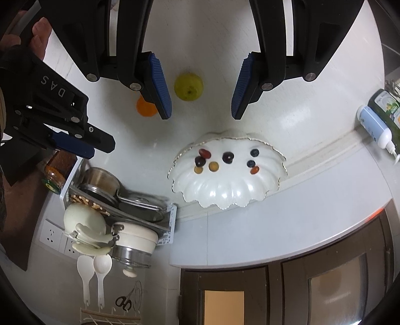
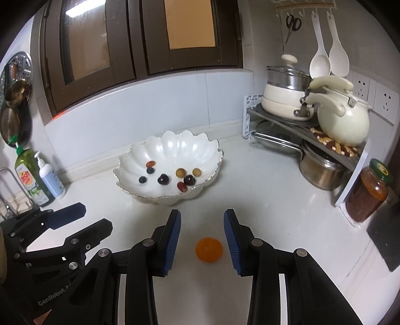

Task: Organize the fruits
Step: 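Move both open tools back from the bowl toward the apple and orange, then close the left tool on the green apple while the right tool grips the orange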

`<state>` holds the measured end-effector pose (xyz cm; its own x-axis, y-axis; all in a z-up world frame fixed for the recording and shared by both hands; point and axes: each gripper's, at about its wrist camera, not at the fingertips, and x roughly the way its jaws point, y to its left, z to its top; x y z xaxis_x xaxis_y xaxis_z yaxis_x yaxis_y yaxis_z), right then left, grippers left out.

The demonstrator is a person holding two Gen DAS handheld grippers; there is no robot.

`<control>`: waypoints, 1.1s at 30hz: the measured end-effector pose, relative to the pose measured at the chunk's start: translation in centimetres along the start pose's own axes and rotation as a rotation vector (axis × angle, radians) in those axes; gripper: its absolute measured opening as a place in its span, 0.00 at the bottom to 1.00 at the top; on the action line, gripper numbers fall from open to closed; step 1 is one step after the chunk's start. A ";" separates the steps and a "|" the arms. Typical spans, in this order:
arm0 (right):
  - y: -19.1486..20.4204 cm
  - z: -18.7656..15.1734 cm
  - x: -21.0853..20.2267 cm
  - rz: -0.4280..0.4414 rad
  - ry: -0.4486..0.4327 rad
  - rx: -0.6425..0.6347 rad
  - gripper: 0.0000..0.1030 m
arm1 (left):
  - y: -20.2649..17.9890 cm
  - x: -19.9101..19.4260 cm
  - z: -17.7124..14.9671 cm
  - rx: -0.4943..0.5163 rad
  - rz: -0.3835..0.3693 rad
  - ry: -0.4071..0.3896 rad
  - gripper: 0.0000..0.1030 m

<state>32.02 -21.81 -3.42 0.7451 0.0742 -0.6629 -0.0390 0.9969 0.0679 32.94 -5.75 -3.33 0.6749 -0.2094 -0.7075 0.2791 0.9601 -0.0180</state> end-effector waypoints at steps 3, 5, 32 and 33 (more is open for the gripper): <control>-0.1 -0.6 0.1 -0.006 0.010 -0.002 0.36 | -0.1 0.5 -0.6 -0.003 0.003 0.018 0.52; -0.1 -0.9 0.3 -0.009 0.018 -0.003 0.38 | -0.2 0.7 -1.0 -0.003 0.002 0.028 0.52; -0.6 -4.3 5.4 0.021 0.170 0.002 0.49 | -0.3 5.0 -4.8 0.031 -0.057 0.109 0.59; -0.7 -4.4 5.6 0.023 0.178 0.004 0.49 | -0.3 5.3 -4.9 0.031 -0.059 0.116 0.59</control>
<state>33.33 -21.97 -10.49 0.6140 0.1011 -0.7828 -0.0517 0.9948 0.0880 33.08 -6.24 -10.48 0.5734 -0.2404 -0.7832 0.3377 0.9403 -0.0414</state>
